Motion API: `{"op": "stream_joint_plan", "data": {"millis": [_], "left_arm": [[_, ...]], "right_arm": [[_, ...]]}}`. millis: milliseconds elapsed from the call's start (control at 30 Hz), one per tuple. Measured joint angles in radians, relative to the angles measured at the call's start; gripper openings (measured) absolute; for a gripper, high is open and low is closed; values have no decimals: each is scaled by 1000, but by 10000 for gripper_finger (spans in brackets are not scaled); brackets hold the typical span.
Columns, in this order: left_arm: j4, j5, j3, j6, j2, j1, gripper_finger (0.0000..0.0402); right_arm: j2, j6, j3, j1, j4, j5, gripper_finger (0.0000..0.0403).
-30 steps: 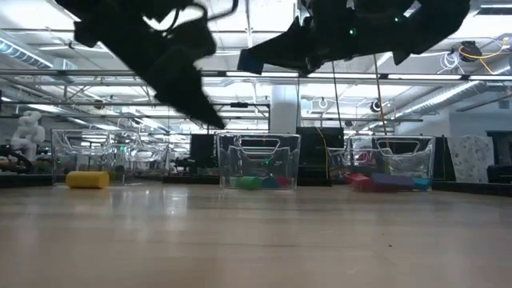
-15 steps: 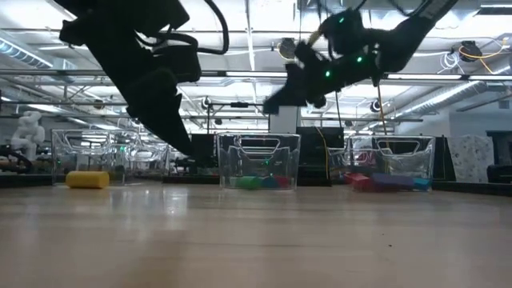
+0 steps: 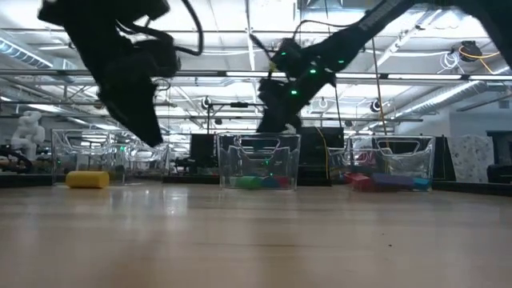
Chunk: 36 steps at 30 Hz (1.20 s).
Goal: Sort blocks by size
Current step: Put the blue half circle block into the center transparent bin, then put the green half circle block into the center transparent bin
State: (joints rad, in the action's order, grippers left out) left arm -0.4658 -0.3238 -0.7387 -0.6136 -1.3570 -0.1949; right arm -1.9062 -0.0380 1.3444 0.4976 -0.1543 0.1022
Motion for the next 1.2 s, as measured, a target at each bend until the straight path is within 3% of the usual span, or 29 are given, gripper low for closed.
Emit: {"op": "stream_joint_plan", "data": {"millis": [233,433,700,933,1200], "left_arm": [[-154,9,-1,-125,116,-45,226],[-258,69,-1,-259,150,-133,226],[-302,158,0,-458,142,-268,226],[-305,164,0,-576,143,-378,226],[-299,254,0,-830,143,-527,226]], "right_arm": [[-167,-58,221,6,-172,35,55],[-257,-67,273,5,-163,35,65],[-250,-121,273,5,-185,28,123],[-238,-132,273,5,-221,29,188],[-145,-150,273,-24,-287,31,199]]}}
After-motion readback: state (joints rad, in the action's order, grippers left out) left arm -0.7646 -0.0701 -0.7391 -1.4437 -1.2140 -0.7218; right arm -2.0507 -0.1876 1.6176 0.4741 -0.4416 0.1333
